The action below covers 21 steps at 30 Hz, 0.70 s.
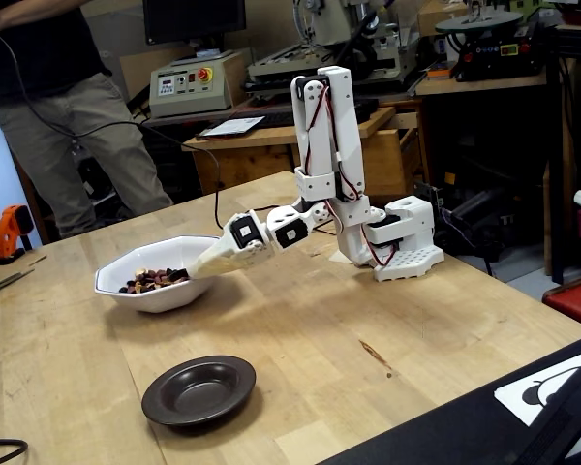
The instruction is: Use spoon to transfer food from the white bowl to brown plate
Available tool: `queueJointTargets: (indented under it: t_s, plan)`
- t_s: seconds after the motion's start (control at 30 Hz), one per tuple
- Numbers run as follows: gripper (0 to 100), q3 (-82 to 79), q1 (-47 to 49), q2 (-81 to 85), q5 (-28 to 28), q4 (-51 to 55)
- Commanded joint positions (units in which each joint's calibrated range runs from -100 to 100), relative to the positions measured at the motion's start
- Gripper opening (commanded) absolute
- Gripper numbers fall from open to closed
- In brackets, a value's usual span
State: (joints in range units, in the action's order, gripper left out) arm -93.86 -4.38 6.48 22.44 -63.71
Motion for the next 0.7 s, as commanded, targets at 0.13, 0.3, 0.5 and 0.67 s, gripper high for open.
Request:
queueJointTargets:
  t_s: [0.13, 0.3, 0.5, 0.67]
  plan:
    - [4, 6.95, 0.97, -0.11, -4.59, -0.32]
    - [4, 10.32, 0.90, -0.19, -6.74, -0.32]
    - [4, 12.00, 0.82, -0.19, -8.99, -0.32]
    - [4, 12.00, 0.75, -0.19, -9.28, -0.32]
